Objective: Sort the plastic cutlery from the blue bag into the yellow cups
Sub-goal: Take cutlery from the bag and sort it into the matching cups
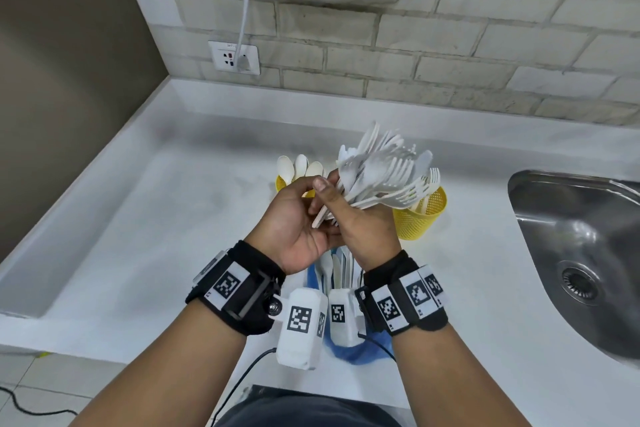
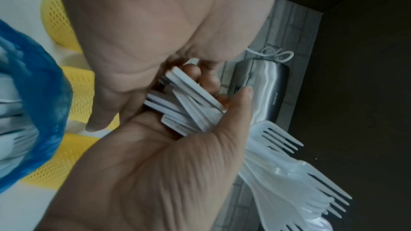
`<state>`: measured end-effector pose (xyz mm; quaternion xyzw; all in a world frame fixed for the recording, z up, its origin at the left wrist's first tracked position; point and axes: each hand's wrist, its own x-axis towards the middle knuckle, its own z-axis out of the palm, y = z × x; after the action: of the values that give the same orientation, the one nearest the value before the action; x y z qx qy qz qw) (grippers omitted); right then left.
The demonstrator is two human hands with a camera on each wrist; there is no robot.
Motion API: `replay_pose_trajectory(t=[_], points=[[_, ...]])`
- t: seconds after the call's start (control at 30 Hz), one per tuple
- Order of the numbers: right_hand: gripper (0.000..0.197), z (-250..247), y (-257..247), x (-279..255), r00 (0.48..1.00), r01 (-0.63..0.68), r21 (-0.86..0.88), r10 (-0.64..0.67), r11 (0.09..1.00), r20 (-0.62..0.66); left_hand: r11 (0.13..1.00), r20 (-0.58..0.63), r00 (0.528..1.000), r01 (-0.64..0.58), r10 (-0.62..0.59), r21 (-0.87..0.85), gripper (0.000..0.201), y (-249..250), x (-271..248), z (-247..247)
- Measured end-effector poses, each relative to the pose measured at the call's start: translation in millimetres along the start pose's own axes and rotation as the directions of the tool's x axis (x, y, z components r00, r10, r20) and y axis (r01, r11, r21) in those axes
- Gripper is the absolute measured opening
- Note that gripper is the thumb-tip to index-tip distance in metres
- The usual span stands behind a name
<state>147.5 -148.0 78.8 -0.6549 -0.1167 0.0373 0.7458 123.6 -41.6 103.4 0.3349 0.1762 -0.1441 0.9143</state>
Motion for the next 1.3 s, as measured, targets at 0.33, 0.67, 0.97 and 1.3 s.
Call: replay_pose_trajectory(t=[0.33, 0.67, 0.97, 1.3], points=[[0.033, -10, 5, 3, 0.998, 0.013, 0.067, -0.018, 0.998, 0.067, 0.840, 0.149, 0.951, -0.310, 0.272, 0.446, 0.057, 3, 3, -12], [0.030, -15, 10, -3, 0.846, -0.311, 0.078, 0.239, 0.947, 0.476, 0.610, 0.223, 0.955, -0.296, 0.196, 0.735, 0.029, 13, -6, -7], [0.025, -12, 11, -15, 0.755, -0.504, 0.108, 0.376, 0.857, 0.537, 0.581, 0.361, 0.929, -0.340, 0.084, 0.739, 0.035, 10, -18, -4], [0.036, -4, 11, -18, 0.775, -0.544, 0.077, 0.464, 0.836, 0.429, 0.398, 0.296, 0.870, -0.453, 0.395, 0.798, 0.013, 7, -16, -5]])
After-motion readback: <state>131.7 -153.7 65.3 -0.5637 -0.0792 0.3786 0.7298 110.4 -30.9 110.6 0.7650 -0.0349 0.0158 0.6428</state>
